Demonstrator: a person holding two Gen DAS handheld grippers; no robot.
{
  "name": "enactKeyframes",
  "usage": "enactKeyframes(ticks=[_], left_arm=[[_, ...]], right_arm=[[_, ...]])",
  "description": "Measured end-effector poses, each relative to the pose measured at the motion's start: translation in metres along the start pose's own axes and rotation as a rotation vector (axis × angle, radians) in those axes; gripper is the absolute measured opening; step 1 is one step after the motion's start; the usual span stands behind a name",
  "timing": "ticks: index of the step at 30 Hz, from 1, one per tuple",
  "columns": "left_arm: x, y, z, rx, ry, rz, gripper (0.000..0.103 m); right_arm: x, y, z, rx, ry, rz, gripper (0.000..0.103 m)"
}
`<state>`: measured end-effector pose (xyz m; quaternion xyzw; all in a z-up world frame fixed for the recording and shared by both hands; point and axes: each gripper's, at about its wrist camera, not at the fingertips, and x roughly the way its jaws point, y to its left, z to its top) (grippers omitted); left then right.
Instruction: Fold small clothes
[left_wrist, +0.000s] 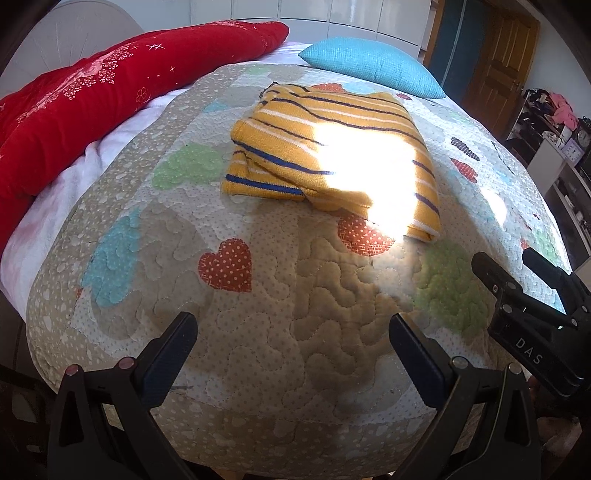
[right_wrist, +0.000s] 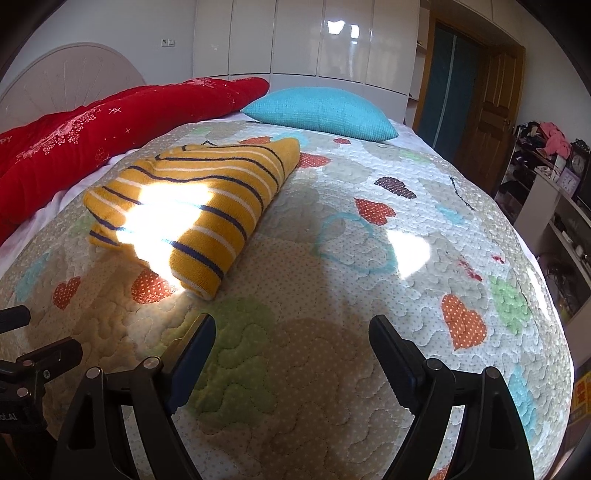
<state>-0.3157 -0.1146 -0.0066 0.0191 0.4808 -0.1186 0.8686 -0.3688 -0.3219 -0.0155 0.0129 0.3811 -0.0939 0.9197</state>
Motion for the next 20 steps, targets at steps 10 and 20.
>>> enactKeyframes(ticks=[10, 20], left_arm=[[0.011, 0.001, 0.010, -0.020, 0.011, -0.013, 0.103], [0.020, 0.009, 0.026, -0.056, 0.005, -0.079, 0.103]], right_arm=[[0.008, -0.009, 0.007, 0.028, 0.015, -0.024, 0.089], [0.020, -0.003, 0.014, 0.020, 0.041, 0.004, 0.090]])
